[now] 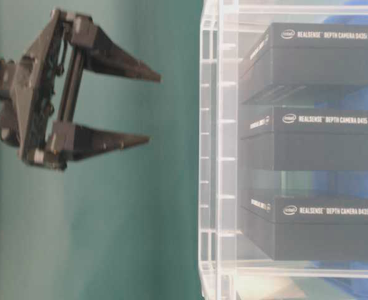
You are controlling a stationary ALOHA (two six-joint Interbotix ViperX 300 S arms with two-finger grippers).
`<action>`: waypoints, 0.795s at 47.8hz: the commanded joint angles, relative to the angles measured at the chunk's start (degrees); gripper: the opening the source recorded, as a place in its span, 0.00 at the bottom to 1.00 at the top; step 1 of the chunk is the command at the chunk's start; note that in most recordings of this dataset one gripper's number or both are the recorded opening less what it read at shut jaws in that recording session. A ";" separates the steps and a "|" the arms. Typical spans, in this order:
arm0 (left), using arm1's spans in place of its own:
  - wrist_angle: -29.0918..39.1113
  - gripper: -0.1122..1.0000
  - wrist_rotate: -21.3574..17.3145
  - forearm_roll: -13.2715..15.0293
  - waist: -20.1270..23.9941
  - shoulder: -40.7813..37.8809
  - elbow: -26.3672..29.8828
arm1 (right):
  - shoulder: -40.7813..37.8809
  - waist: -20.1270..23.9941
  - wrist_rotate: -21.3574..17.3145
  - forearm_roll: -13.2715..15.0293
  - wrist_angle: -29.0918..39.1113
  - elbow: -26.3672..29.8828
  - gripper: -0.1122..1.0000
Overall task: Take out the box from the case.
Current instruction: 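Move the open right gripper over the middle black box in the bin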
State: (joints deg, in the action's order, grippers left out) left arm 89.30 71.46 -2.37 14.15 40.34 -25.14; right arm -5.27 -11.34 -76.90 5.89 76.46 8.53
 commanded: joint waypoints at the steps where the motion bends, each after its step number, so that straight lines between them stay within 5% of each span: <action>1: 0.09 0.94 -0.09 -0.18 0.18 -0.09 0.62 | -0.35 0.35 0.09 -0.44 -0.26 3.34 0.96; 38: 0.09 0.94 -0.18 -0.18 0.09 -0.09 0.62 | -4.39 0.88 0.09 -2.20 -0.26 7.47 0.96</action>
State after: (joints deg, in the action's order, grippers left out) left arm 89.38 71.37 -2.37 14.15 40.34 -25.14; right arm -10.72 -10.63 -76.99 3.78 76.46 14.50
